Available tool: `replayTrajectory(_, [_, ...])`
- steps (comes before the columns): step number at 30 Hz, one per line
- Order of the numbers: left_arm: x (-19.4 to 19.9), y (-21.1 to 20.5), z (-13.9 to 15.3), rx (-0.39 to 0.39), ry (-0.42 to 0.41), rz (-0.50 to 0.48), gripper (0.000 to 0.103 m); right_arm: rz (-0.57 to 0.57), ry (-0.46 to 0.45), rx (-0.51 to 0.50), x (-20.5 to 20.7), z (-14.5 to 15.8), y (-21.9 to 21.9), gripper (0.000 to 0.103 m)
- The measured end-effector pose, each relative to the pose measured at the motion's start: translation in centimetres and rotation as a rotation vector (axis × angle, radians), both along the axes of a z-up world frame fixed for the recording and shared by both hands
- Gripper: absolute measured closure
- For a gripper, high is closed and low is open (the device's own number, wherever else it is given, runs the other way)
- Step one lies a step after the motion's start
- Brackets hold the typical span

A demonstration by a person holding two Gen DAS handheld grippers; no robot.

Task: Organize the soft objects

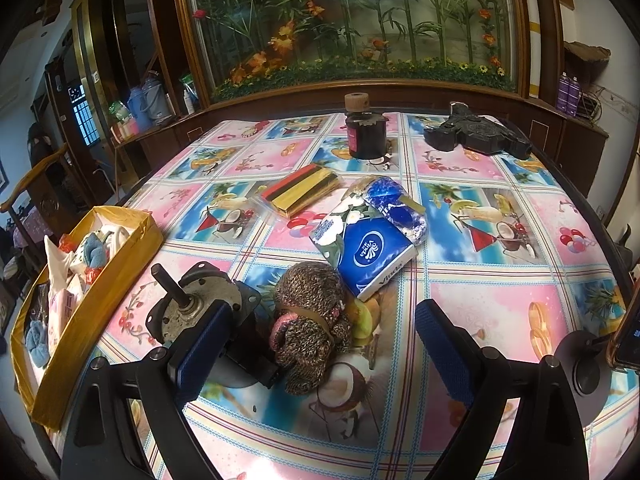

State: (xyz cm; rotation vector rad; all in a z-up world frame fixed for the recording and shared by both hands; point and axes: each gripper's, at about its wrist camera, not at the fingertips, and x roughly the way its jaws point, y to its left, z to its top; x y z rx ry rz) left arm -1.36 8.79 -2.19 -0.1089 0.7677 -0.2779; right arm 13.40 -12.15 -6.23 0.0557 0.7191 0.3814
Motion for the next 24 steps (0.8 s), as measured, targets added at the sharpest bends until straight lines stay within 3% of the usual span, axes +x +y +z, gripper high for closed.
replayTrajectory(5, [1.2,-2.3,-1.1,-0.007,0.027,-0.008,0.003,-0.014,-0.037,0.040,-0.5,0.7,-0.9,0.010])
replayTrajectory(24, [3.3,-1.4,-0.7,-0.066,0.032,0.001,0.003,-0.041,-0.025,0.018,0.2,0.1,-0.7,0.009])
